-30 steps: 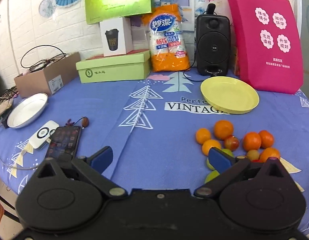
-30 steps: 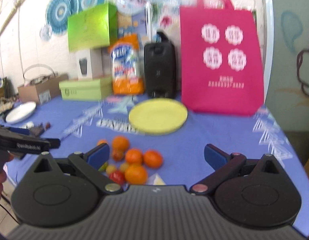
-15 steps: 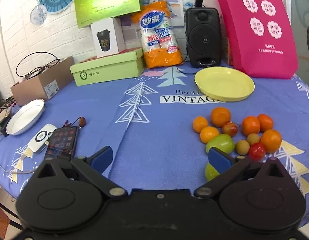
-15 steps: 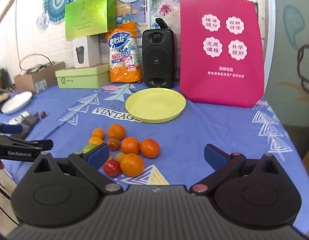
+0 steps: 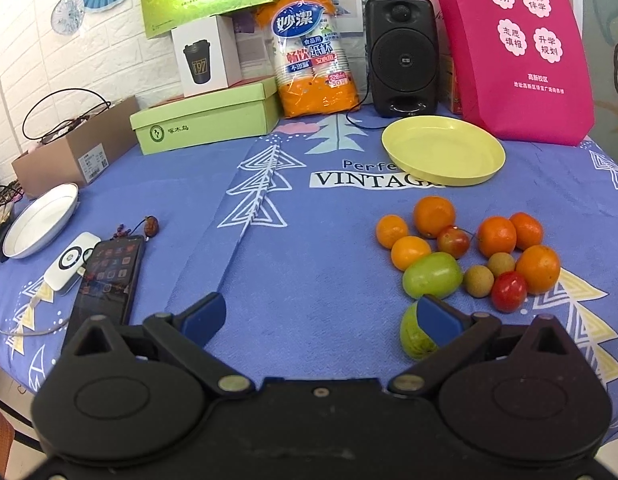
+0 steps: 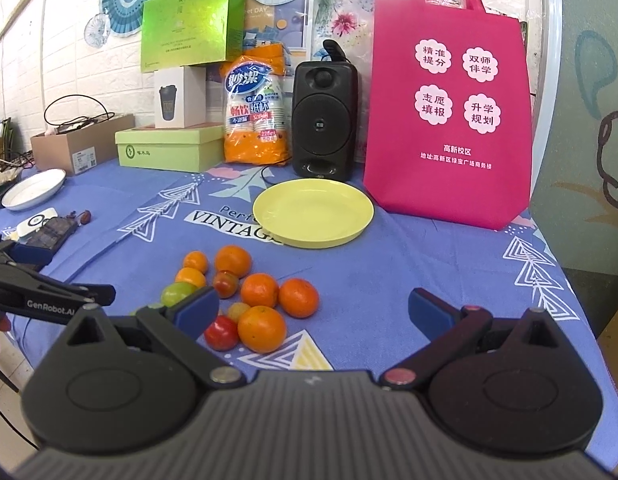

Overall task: Organize fruits
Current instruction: 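Move both tools toward the fruit cluster on the table, then grasp the green guava with the left tool while the right tool grasps an orange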

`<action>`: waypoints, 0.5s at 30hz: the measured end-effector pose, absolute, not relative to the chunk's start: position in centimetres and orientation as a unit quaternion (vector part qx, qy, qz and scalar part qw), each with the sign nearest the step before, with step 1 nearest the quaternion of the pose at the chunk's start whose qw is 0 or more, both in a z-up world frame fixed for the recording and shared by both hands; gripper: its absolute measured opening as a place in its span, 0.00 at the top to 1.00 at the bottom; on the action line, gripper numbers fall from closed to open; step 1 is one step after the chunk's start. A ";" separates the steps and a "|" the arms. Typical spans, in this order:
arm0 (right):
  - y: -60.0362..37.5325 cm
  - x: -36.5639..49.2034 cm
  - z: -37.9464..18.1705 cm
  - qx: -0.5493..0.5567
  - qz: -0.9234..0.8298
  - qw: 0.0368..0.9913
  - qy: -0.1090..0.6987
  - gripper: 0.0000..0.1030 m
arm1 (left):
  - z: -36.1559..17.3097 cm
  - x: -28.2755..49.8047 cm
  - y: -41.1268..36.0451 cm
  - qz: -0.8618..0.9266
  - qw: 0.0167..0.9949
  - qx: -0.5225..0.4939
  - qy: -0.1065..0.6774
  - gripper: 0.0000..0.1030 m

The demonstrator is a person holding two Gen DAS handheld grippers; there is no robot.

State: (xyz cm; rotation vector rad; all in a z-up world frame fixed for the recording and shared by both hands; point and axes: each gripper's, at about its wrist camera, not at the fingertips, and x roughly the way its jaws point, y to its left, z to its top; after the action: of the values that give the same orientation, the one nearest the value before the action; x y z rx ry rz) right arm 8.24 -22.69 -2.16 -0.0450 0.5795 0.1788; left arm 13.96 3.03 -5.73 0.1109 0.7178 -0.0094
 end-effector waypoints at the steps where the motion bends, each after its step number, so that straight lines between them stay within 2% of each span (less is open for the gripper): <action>1: -22.7 8.2 -2.1 -0.022 0.090 0.954 0.284 0.00 | -5.7 13.9 3.1 -0.008 0.935 0.055 0.350 0.00; 9: -23.0 7.8 -2.3 -0.027 0.122 0.953 0.277 0.00 | -4.6 12.0 2.7 -0.066 0.944 0.043 0.321 0.00; 15: -23.0 8.3 -3.6 -0.027 0.135 0.947 0.290 0.00 | -6.3 11.9 1.9 -0.085 0.940 0.049 0.326 0.00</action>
State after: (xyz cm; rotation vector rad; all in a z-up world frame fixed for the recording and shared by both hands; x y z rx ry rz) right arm 8.33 -23.05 -3.63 -0.0542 0.5901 0.2751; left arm 11.93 1.94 -6.31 0.0999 0.6645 -0.1745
